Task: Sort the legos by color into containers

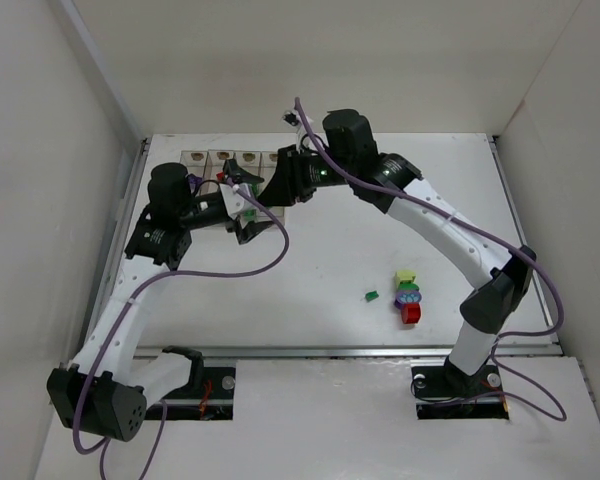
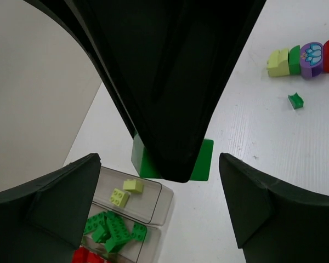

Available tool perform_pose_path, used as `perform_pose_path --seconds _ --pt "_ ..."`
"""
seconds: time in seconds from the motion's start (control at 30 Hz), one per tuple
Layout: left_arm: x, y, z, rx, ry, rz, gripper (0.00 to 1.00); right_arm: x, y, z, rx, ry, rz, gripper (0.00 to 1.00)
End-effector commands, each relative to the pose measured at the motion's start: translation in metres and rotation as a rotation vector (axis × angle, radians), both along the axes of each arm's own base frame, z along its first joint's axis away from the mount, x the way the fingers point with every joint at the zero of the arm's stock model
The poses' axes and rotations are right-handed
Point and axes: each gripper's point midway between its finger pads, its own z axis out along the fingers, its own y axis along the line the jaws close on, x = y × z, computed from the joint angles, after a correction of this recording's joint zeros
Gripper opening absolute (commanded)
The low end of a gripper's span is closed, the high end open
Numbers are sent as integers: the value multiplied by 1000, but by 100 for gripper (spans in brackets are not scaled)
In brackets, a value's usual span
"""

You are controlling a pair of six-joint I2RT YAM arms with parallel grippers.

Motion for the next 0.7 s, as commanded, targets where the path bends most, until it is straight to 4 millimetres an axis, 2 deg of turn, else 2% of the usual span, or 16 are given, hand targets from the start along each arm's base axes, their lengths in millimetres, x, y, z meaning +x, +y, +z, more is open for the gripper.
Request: perform_pose_path --seconds 0.0,0.13,0.17,0.27,0.3,0.4,0.43,0.47,0.53,0.57,0.6,0.67 --pt "-5 -5 31 -54 -58 -22 86 -7 0 26 70 -66 27 0" --pt "-7 -5 42 -68 -97 -22 76 -3 -1 14 33 -47 9 0" --pt "-10 -4 41 -69 -100 -22 69 -3 -1 14 32 -47 9 0" --pt "-12 -4 47 -88 -100 -19 58 -6 -2 17 36 -46 18 0" --pt "-12 -4 47 -88 -100 -19 49 -4 0 12 28 -48 20 0" --pt "-13 -5 47 -91 -92 -18 35 -5 0 13 30 -46 29 0" --pt "-13 -5 47 -91 -92 -18 27 -5 0 13 30 -46 29 0" --pt "-13 -5 47 -91 -92 -18 23 -4 1 7 18 -33 29 5" --pt "-13 -5 47 -95 -83 -17 16 -4 1 11 24 -39 29 12" --pt "-15 -7 47 -95 -83 -26 13 -4 1 11 24 -39 29 18" --pt "-13 -6 47 -93 -84 -12 4 -4 1 11 24 -39 29 34" --pt "-11 -5 46 -96 -74 3 0 -3 0 8 14 -36 18 40"
